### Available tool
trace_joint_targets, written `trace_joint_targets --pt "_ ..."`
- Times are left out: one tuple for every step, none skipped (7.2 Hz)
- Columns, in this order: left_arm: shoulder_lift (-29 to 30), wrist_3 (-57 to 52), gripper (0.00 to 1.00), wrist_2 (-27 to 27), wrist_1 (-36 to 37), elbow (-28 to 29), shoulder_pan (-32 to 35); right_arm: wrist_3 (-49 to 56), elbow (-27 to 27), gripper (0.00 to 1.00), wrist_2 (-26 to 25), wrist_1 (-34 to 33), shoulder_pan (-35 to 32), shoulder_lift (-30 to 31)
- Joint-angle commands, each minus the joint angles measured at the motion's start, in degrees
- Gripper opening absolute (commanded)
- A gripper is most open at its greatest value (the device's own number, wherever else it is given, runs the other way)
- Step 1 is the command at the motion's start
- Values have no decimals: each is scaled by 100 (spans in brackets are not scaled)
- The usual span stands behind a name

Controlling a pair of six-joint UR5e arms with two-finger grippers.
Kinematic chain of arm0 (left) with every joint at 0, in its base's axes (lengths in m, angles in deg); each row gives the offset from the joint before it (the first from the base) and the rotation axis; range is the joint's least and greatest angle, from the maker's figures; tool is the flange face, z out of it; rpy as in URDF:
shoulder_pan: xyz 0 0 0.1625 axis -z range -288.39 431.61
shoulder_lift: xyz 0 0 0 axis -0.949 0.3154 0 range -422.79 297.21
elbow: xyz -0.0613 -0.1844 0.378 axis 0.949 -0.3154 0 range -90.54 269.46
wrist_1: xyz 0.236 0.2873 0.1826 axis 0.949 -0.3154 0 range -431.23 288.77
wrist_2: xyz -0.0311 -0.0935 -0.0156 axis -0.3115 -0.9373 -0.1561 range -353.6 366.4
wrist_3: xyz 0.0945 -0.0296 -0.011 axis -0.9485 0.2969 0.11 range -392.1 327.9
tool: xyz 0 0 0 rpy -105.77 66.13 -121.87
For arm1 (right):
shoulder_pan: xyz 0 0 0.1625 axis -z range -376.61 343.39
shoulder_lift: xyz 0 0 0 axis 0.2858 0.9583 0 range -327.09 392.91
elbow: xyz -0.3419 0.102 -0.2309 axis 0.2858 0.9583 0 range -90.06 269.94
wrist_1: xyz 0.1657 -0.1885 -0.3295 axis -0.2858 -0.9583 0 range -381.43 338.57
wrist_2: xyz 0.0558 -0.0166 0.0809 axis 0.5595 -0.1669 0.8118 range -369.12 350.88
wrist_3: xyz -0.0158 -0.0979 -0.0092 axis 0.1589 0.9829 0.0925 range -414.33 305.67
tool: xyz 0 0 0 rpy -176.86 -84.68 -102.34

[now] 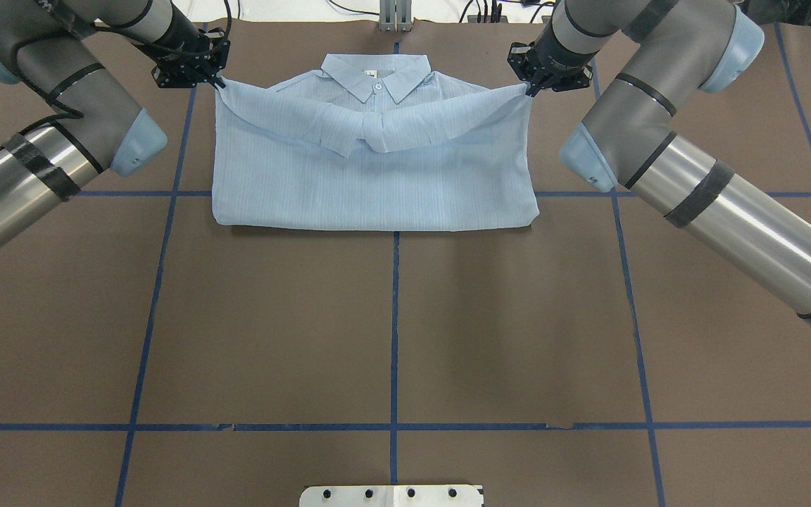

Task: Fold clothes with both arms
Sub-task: 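Lift the hem with both grippers and fold it toward the collar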

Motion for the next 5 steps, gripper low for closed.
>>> trace_joint_targets --pt "54 174 0 35 -454 436 -54 33 933 0 -9 581 12 -378" --pt "63 174 0 26 -471 428 -89 42 1275 0 -35 722 47 -501" --pt "63 183 0 26 -558 427 -177 42 1288 0 -26 793 65 -485" --pt "45 174 35 35 -585 427 -186 42 1288 0 -44 811 91 -485" --pt "36 148 93 26 -577 427 -186 59 1270 99 -96 846 170 -459"
